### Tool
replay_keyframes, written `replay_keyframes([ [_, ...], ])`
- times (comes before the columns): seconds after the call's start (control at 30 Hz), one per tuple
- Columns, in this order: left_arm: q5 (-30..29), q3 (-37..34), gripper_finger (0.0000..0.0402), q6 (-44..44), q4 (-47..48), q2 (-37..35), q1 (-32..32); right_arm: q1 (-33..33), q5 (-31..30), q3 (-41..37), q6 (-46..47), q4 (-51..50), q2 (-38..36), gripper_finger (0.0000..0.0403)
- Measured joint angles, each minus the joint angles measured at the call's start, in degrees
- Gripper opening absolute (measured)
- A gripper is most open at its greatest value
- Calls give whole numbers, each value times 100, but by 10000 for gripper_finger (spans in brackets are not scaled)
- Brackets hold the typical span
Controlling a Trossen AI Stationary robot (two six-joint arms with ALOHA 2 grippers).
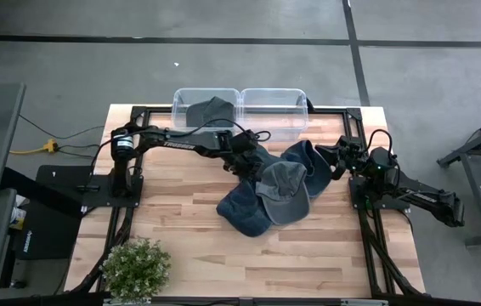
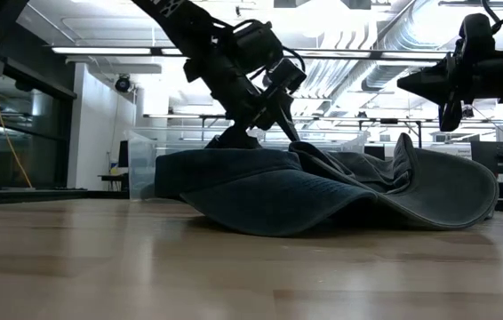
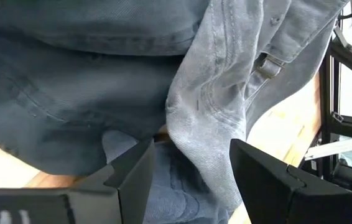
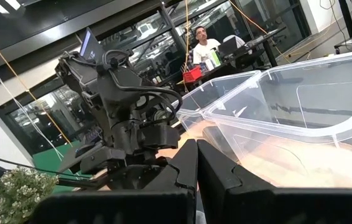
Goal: Pick & Place hat
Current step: Put the gray cap into the left transparent bin
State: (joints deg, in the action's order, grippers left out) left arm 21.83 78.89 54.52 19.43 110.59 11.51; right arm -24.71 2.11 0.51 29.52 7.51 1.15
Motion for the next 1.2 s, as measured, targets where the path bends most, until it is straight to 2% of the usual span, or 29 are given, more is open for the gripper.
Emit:
replay_keyframes([
  [0.37,15,-2,209,-20,-27,0,-7,2,0,-2,2,0,0,1],
  [0.67,192,28,209,277,-846,325,-68,0,-6,-2,1,-6,2,1],
  [0.77,187,-37,209,349,-649,417,-77,2,-11,-1,0,-38,4,1],
  [1.2,249,-19,209,542,-868,575,-76,0,-4,-2,0,-83,2,1],
])
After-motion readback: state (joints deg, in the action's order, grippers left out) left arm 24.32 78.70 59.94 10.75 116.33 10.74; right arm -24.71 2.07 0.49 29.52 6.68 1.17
